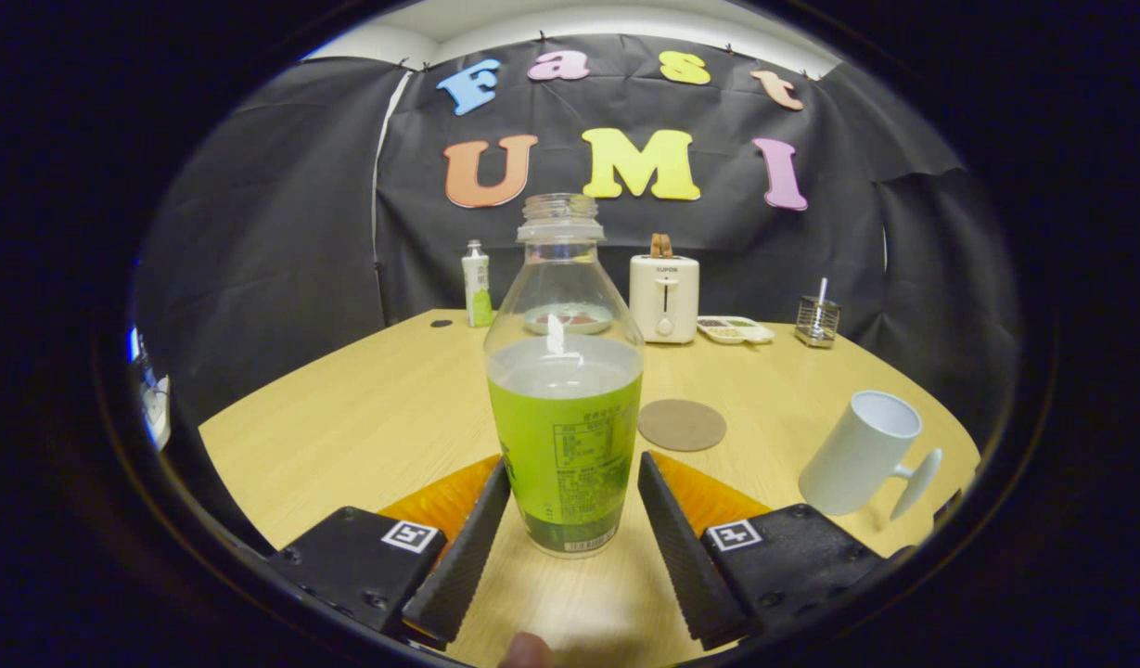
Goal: Take the bottle from table, then pour the juice into the cup, finally place the bottle on the coaster
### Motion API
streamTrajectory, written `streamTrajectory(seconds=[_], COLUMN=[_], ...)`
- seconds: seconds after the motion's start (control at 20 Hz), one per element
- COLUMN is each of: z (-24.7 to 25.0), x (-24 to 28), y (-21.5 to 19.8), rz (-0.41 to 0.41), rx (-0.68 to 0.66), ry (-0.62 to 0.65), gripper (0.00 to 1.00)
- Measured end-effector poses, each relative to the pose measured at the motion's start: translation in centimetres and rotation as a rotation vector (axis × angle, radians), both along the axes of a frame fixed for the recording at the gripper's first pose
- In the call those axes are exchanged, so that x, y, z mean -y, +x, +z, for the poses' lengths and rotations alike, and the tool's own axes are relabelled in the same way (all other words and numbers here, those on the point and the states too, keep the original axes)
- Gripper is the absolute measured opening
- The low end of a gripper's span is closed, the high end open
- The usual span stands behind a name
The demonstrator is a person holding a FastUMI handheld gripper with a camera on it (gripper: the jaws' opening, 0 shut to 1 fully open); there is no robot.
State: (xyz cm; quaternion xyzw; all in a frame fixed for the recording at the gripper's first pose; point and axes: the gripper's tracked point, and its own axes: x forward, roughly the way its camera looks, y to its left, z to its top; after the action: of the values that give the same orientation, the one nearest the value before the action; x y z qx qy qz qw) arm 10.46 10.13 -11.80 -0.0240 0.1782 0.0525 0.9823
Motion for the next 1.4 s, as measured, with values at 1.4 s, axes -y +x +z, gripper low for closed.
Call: streamTrajectory(seconds=[1.4], z=[7.1], x=[-0.9], y=[0.1], rz=[-0.083], rx=[-0.13], ry=[0.68], gripper=[0.76])
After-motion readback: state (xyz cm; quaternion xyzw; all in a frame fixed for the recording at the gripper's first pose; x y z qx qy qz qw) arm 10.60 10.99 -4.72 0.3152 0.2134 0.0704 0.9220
